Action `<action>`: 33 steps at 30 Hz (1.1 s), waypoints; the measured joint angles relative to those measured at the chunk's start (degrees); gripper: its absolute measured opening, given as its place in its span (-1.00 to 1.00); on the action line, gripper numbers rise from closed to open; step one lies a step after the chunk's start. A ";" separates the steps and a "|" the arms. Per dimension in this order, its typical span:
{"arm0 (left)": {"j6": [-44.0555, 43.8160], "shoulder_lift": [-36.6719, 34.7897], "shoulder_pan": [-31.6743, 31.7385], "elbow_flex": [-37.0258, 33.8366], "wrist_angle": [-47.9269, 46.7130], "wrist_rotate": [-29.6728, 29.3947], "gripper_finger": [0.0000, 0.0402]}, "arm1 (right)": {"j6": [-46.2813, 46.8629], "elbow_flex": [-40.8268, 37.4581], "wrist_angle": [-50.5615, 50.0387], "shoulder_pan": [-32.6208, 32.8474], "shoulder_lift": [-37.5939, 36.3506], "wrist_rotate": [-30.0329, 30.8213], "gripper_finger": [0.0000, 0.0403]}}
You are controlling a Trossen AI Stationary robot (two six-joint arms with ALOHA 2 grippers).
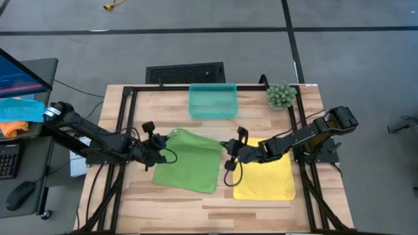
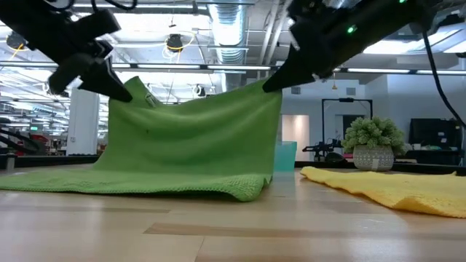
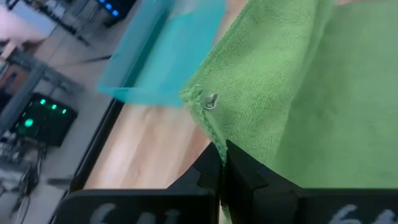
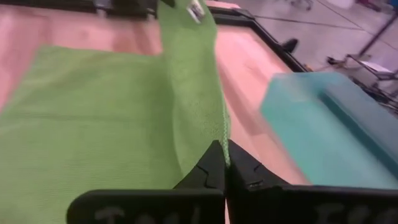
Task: Roll microfiber towels into tight, uniform cylinder then place into a basket
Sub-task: Fold the green towel
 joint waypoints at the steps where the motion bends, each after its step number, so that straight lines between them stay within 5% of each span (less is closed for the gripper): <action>1: 0.00 0.00 -0.80 0.00 -0.15 0.00 -1.00 | -0.06 0.00 0.22 0.76 0.05 0.07 -0.95; 15: -4.50 0.00 -9.53 -0.02 -5.28 3.83 -1.00 | -7.70 4.93 9.68 4.48 11.95 -0.94 -0.98; 33: -15.13 0.00 -13.15 -0.02 -7.26 15.92 -1.00 | -7.44 11.99 2.89 9.06 17.93 -1.93 -0.93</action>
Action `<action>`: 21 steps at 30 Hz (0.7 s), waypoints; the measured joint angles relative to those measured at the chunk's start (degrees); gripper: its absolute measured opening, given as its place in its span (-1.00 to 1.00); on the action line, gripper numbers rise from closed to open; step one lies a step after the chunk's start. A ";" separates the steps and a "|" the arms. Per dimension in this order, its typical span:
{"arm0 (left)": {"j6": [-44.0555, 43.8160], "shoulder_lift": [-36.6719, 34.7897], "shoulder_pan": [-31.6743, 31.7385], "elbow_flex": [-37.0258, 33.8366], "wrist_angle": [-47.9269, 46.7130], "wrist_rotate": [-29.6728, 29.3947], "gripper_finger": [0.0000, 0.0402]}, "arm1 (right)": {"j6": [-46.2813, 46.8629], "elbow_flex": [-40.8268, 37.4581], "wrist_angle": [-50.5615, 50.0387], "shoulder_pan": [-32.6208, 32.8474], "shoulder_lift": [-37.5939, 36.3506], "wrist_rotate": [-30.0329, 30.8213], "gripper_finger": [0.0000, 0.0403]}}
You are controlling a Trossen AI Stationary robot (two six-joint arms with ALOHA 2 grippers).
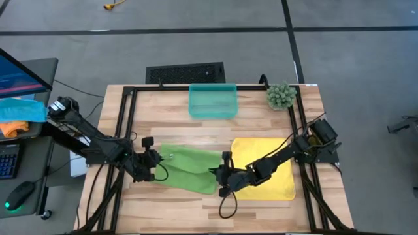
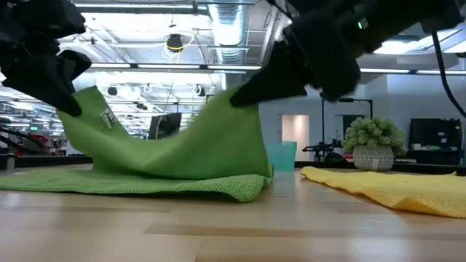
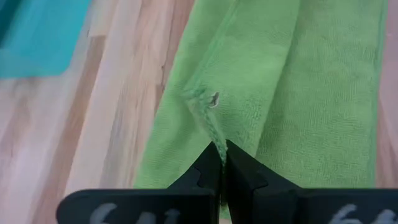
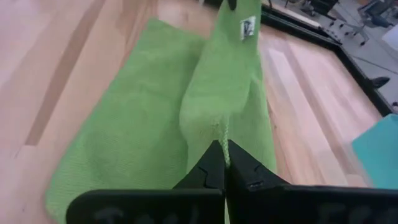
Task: Roll microfiber towels into tight, uniform cylinder then place into a basket
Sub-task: Fold the green towel
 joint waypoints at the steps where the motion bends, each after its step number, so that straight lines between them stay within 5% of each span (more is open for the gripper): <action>1: -0.34 0.00 0.00 0.00 0.02 0.69 -1.00 | 0.20 0.07 0.42 0.03 -0.03 -0.26 -0.93; 9: -3.37 0.00 0.02 0.00 -0.41 5.57 -1.00 | 1.63 0.16 0.81 1.64 -0.12 -1.31 -0.96; 21: -3.88 0.00 0.02 0.00 -0.63 10.18 -0.93 | 4.10 0.16 0.00 1.61 -0.14 -6.99 -0.62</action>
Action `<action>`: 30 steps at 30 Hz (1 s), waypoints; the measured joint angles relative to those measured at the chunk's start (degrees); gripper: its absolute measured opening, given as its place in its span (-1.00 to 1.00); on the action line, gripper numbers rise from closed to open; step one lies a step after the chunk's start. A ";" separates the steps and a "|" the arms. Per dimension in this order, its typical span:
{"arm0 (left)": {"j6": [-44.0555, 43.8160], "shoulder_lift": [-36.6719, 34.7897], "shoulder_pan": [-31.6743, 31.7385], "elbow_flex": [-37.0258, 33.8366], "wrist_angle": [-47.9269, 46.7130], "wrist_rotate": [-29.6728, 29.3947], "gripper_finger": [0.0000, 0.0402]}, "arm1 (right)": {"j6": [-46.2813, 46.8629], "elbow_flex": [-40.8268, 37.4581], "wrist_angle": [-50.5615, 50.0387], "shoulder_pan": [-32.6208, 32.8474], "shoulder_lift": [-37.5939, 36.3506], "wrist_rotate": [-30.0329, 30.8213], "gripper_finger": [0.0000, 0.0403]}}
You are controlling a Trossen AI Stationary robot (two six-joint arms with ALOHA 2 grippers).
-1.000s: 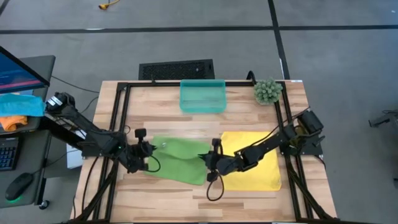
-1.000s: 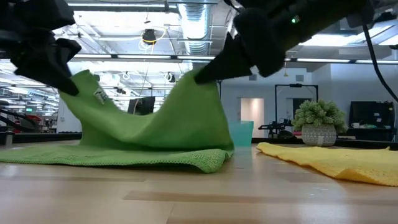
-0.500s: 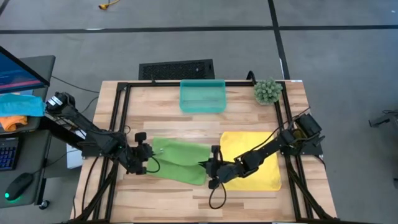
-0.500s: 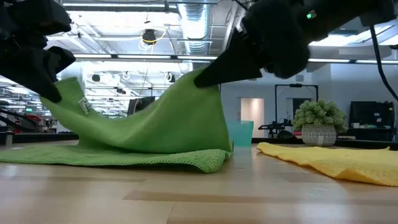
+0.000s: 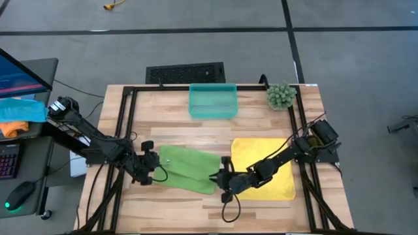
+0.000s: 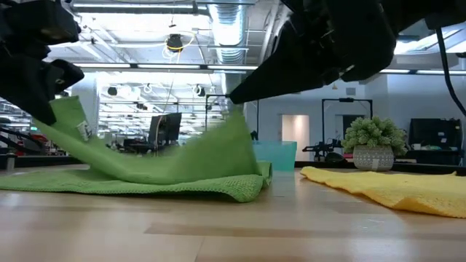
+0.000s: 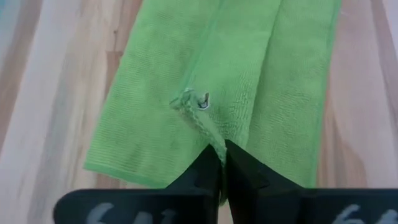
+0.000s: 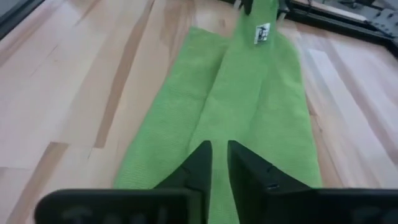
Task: Roll microfiber towels into tight, uniform cylinder then place into a basket
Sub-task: Fold the green towel
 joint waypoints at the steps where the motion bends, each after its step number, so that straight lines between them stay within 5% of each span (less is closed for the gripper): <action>1: 0.00 0.00 0.00 0.02 0.00 0.13 -0.89 | 0.02 0.00 0.02 0.00 0.02 -0.35 -0.59; 14: 0.66 0.00 0.13 0.01 0.00 0.56 -0.36 | 0.57 0.00 -0.08 -1.72 0.00 0.20 -0.26; 26: -7.04 0.00 4.37 -0.09 -13.73 -1.96 -0.32 | 1.44 1.45 -16.94 -7.60 -9.63 0.24 -0.29; 30: -6.74 -0.15 5.35 -1.54 -10.42 -0.02 -0.32 | 1.48 1.45 -18.56 -8.68 -13.32 0.06 -0.29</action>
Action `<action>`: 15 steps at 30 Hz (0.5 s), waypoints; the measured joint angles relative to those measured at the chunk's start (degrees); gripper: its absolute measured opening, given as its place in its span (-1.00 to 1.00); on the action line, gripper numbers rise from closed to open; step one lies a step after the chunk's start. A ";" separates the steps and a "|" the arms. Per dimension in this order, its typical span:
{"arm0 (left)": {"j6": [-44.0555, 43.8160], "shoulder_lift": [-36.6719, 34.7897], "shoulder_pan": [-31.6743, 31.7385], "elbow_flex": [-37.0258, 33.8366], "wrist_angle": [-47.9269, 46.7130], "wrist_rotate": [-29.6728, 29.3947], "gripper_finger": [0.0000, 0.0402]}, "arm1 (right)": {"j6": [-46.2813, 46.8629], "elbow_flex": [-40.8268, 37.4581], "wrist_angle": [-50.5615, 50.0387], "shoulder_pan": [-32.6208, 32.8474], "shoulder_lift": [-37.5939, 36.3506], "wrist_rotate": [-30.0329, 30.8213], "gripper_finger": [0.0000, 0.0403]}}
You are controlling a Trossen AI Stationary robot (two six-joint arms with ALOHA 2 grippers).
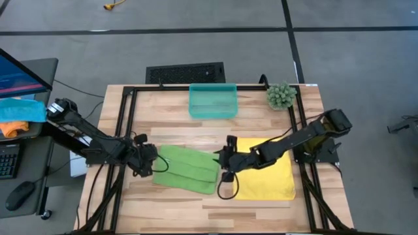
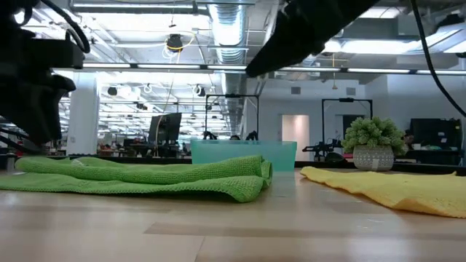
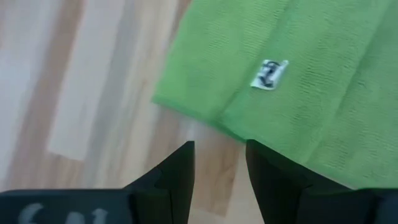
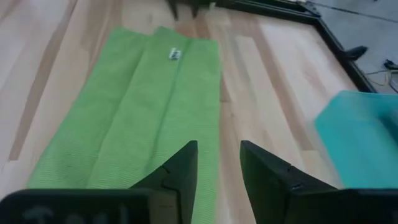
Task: Roll microfiber towels into tight, uniform cylinder then place into a basket
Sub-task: Fold the green towel
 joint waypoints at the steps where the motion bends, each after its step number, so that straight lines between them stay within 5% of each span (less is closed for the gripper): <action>1: 0.50 0.00 0.19 -0.49 1.82 0.59 -0.32 | 0.14 -0.18 -0.04 -0.17 -0.35 -0.01 -0.29; 15: -4.75 -0.02 2.65 -3.51 9.08 5.75 -0.32 | 2.79 -0.42 -2.45 0.03 4.84 -1.71 -0.31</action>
